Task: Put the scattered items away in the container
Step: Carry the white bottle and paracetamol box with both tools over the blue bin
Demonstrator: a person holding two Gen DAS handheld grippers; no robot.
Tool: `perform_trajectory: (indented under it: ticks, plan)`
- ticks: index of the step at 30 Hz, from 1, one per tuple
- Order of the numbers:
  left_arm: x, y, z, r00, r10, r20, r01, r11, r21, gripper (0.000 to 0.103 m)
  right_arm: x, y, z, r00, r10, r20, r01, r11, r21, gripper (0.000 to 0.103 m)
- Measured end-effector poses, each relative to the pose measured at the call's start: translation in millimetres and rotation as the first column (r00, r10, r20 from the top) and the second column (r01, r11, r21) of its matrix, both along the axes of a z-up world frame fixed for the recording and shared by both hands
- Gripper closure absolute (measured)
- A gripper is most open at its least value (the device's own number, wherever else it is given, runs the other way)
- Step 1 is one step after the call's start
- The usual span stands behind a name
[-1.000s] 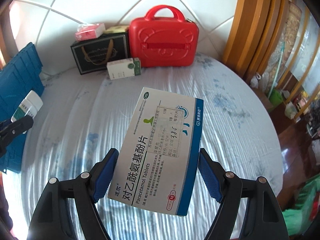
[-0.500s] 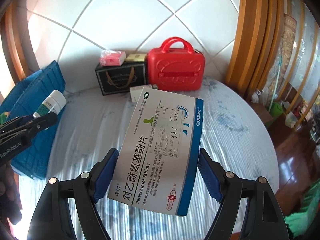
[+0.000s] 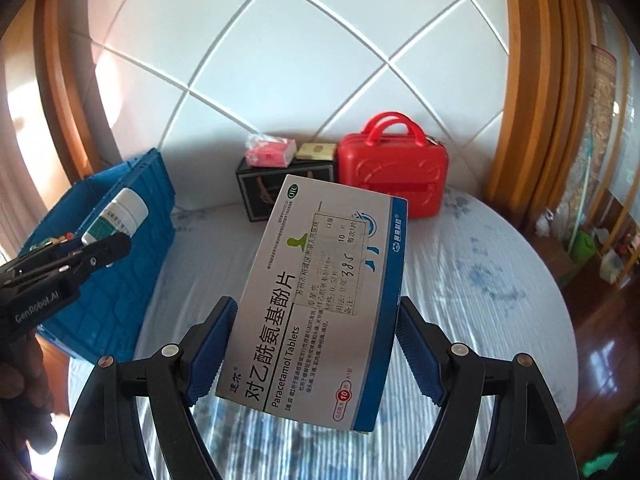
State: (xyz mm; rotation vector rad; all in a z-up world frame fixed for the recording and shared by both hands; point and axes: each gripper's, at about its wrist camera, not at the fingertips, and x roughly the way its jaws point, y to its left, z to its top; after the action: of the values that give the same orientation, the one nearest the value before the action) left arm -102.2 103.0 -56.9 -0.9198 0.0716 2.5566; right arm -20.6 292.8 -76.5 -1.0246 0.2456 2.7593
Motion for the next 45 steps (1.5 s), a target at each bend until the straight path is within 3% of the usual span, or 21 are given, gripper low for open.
perform_trajectory:
  ticks: [4, 12, 19, 35, 45]
  plan:
    - [0.7, -3.3, 7.7, 1.000, 0.028, -0.008, -0.028, 0.999, -0.019, 0.069, -10.2, -1.5, 5.1, 0.999, 0.043, -0.017, -0.043, 0.999, -0.013, 0.024]
    - [-5.9, -28.8, 24.5, 0.996, 0.086, -0.028, -0.085, 0.996, 0.016, 0.069, -20.9, -16.6, 23.7, 0.993, 0.099, -0.062, -0.099, 0.995, 0.010, 0.024]
    - [-17.7, -66.4, 35.4, 0.995, 0.084, -0.045, -0.082, 0.996, 0.040, 0.069, -32.2, -49.2, 37.6, 0.990, 0.110, -0.092, -0.107, 0.994, 0.030, 0.024]
    - [-68.6, -224.1, 54.2, 0.991, 0.126, -0.047, -0.122, 0.989, 0.089, 0.069, -99.2, -195.6, 68.8, 0.984, 0.146, -0.102, -0.142, 0.989, 0.041, 0.024]
    - [-110.7, -308.2, 62.0, 0.986, 0.158, -0.055, -0.154, 0.986, 0.069, 0.069, -161.5, -288.6, 78.7, 0.974, 0.192, -0.122, -0.188, 0.981, 0.048, 0.024]
